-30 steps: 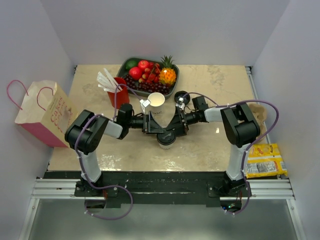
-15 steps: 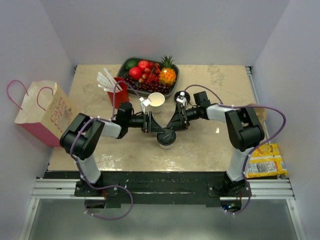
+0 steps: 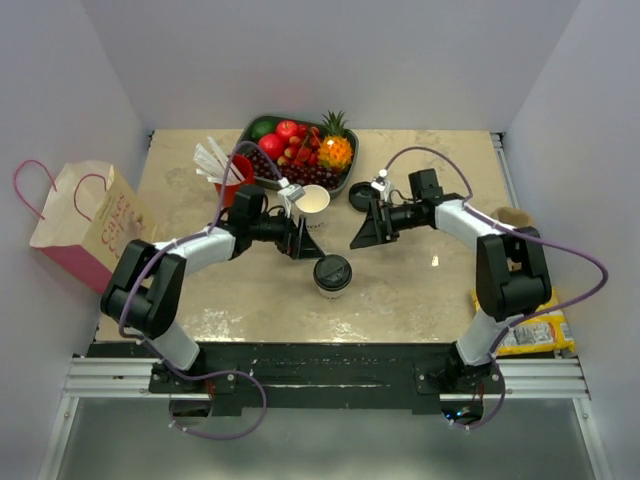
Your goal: Pack the takeout coffee
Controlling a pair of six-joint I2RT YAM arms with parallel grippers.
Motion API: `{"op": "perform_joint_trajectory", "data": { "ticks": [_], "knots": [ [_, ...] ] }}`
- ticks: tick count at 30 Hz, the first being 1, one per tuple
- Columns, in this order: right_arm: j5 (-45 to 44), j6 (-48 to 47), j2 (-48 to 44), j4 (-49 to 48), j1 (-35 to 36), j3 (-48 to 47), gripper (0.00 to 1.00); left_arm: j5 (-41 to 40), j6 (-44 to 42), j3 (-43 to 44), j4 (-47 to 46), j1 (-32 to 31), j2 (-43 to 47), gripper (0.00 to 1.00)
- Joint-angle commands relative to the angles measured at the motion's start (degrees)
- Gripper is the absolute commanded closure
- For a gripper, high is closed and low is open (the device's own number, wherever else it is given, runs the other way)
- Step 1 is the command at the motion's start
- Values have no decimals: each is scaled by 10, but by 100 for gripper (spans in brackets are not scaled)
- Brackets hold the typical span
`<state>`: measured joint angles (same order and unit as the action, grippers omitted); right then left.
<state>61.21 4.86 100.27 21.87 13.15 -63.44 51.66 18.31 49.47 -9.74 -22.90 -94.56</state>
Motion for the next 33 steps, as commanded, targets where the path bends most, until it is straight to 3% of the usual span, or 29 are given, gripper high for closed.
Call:
{"op": "perform_joint_trajectory", "data": {
  "ticks": [1,5,8,16,20,26,28,33],
  "knots": [
    [-50,-172,-50,133,-21,-26,3,-26,-102,31,94,12,54,5],
    [-84,-197,-73,138,-21,-17,5,-31,-143,36,152,11,75,5],
    [-84,-190,-97,128,-13,-5,8,-40,-128,40,166,11,81,5],
    [-85,-95,-150,66,33,69,8,-28,-14,37,63,10,43,7],
    [-100,-116,-169,82,50,88,9,-4,2,54,45,11,26,9],
    [-132,-194,-226,129,74,91,26,-51,-28,77,76,40,18,17],
    [-151,-237,-253,135,113,84,34,-77,-50,71,88,40,13,21],
    [-226,-314,-266,170,218,68,70,-59,-25,49,68,40,-3,27]
  ]
}}
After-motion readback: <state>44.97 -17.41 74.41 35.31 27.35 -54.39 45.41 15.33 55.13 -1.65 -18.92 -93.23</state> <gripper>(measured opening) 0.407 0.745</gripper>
